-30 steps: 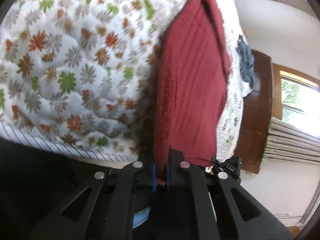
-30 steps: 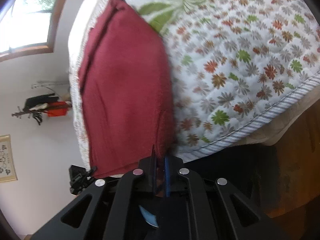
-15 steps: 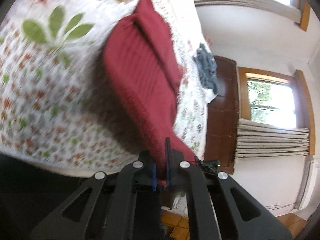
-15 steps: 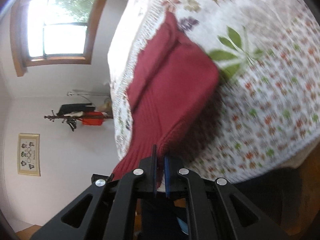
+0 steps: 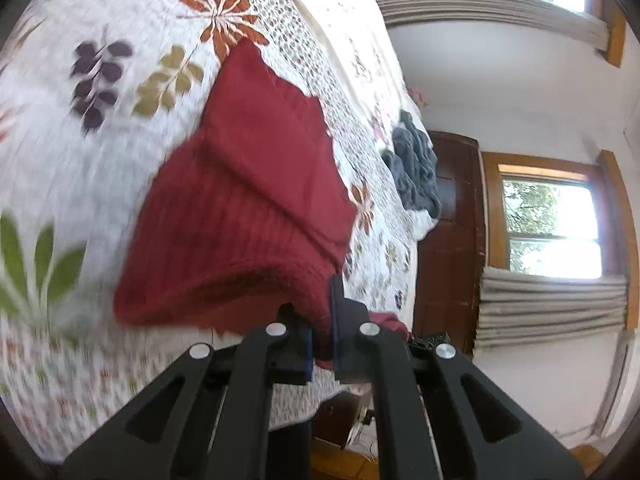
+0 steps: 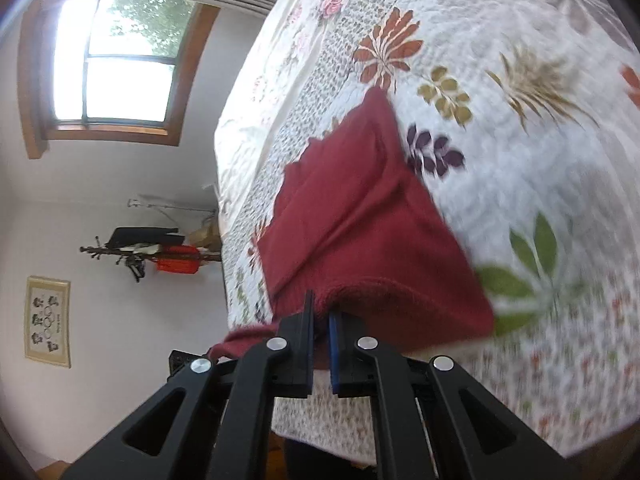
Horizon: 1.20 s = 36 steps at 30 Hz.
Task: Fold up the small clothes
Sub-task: 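Lift the held hem with both tools and fold it over toward the collar, then open both tools and release the folded hem onto the sweater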
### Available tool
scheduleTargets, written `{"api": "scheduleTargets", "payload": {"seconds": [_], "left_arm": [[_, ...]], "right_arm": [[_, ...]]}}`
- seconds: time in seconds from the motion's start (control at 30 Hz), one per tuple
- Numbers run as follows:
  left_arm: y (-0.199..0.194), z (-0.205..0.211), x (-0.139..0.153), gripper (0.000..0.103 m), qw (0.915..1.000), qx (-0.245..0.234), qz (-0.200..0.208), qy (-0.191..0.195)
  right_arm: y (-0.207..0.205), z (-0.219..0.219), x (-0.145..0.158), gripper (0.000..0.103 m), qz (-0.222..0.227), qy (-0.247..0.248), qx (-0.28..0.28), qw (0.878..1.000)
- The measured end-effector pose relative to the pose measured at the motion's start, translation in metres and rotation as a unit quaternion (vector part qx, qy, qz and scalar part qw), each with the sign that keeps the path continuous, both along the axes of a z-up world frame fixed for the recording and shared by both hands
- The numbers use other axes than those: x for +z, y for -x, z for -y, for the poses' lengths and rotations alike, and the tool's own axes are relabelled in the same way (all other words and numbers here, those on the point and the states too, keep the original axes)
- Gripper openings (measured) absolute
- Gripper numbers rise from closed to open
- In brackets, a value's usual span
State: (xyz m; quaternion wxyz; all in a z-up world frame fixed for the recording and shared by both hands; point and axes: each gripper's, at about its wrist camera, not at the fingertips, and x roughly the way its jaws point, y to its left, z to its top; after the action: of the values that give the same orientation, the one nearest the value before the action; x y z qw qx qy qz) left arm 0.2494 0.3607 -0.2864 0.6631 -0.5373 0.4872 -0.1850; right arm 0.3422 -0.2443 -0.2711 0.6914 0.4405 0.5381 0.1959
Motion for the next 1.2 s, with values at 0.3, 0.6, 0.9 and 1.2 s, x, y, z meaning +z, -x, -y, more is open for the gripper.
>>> {"api": "scheduleTargets", "payload": {"seconds": [0.3, 0.6, 0.9, 1.2], "left_arm": [[-0.102, -0.004, -0.068, 0.004, 0.9975, 0.01, -0.063, -0.031], [-0.115, -0.004, -0.057, 0.045, 0.9973, -0.011, -0.006, -0.073], [-0.119, -0.001, -0.058, 0.066, 0.9761, -0.061, -0.008, -0.208], [-0.127, 0.016, -0.072, 0.026, 0.955, -0.115, -0.017, -0.273]], "right_arm": [[-0.106, -0.026, -0.07, 0.005, -0.055, 0.041, 0.015, 0.998], [-0.124, -0.01, -0.08, 0.031, -0.024, 0.041, 0.007, 0.999], [-0.109, -0.028, -0.087, 0.05, 0.009, 0.151, 0.066, 0.986], [-0.11, -0.048, -0.091, 0.037, 0.027, 0.206, 0.104, 0.973]]}}
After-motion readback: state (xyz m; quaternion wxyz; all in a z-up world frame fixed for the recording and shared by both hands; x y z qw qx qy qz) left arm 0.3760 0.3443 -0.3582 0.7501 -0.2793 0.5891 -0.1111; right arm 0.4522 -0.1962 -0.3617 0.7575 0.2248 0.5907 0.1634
